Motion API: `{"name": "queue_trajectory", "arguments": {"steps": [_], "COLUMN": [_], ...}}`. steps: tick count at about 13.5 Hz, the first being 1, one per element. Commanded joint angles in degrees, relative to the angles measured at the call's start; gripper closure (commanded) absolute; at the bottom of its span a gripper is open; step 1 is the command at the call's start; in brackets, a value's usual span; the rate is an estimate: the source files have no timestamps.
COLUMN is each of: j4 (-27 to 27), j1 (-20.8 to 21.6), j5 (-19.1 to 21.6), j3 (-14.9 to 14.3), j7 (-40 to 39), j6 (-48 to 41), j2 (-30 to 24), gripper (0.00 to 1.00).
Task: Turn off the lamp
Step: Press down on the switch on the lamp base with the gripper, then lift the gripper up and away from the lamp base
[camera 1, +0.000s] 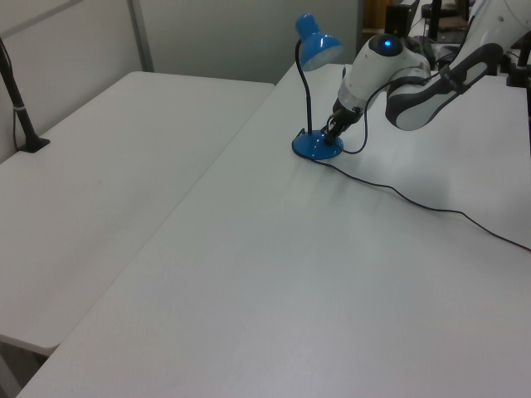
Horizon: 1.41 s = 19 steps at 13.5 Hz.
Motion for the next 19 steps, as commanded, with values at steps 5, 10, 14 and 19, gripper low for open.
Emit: {"name": "queue_trajectory", "arguments": {"steps": [5, 10, 14, 19], "j4": [1.6, 4.7, 14.2, 16.0], "j1": [2.2, 6.1, 6.9, 7.0], "j5": [0.6, 15.8, 26.4, 30.2], "j3": [6.8, 7.7, 7.7, 6.4], "j7": [9.0, -4.7, -24.7, -44.8], "j6": [-13.4, -28.2, -49.0, -64.3], "j2": [-5.9, -10.5, -11.7, -18.6], "gripper": [1.0, 1.0, 1.0, 1.0]}}
